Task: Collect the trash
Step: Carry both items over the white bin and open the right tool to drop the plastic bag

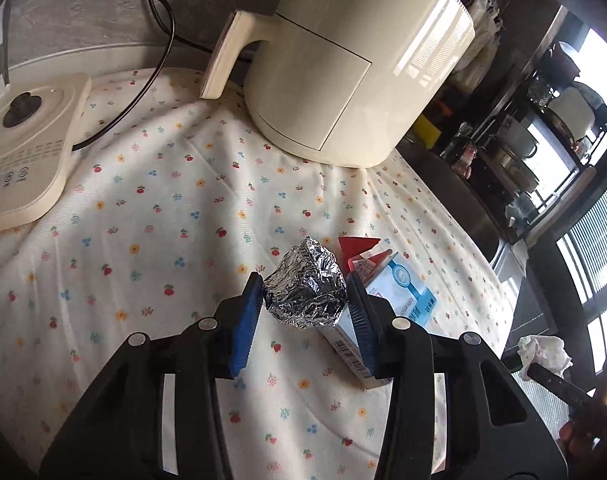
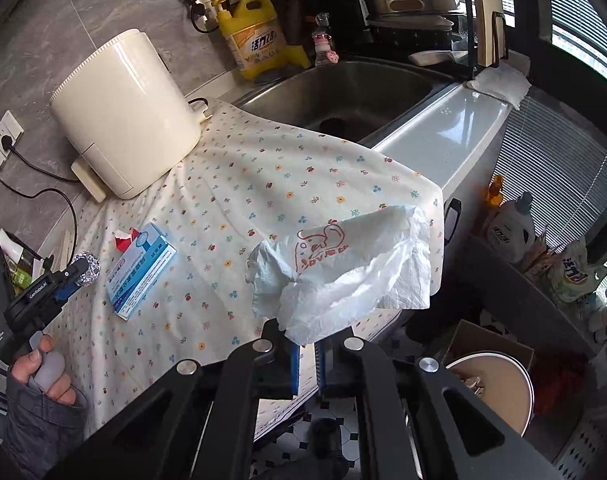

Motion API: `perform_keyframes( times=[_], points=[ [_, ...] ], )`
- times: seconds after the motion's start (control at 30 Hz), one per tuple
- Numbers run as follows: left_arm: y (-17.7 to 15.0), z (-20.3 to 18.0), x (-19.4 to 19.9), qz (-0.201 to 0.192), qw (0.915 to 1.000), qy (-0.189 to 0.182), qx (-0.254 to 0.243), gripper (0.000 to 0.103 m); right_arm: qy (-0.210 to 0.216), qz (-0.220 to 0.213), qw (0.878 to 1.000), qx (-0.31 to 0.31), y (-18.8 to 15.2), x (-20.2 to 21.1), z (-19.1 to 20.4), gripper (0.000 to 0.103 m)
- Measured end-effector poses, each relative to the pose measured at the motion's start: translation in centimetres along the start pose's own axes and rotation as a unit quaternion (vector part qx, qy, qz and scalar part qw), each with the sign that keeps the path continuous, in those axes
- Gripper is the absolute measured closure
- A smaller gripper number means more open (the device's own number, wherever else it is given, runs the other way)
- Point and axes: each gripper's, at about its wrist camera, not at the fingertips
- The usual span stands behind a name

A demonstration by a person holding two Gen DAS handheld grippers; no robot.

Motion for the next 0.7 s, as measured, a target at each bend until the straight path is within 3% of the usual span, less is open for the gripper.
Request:
perform_keyframes(
  times=[0.3, 0.7],
  points=[
    [-4.4, -3.8, 3.2, -0.005, 1.0, 0.001, -0.008, 0.06, 0.012, 0.002, 1.0, 0.006, -2.0, 2.5, -3.8, 0.096],
    [-10.6, -12.4, 1.9, 0.03, 0.9978, -0.019, -0.057, 0.06, -0.018, 0.037, 0.999, -0.033, -7.2, 4.5, -13.6, 0.095]
  ],
)
Point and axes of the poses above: each gripper's, at about its wrist camera, not at the fingertips, and x roughly against the way its jaws point, z to its left, y to its top, and after that the axes turned 10 degrees about z, right-handed
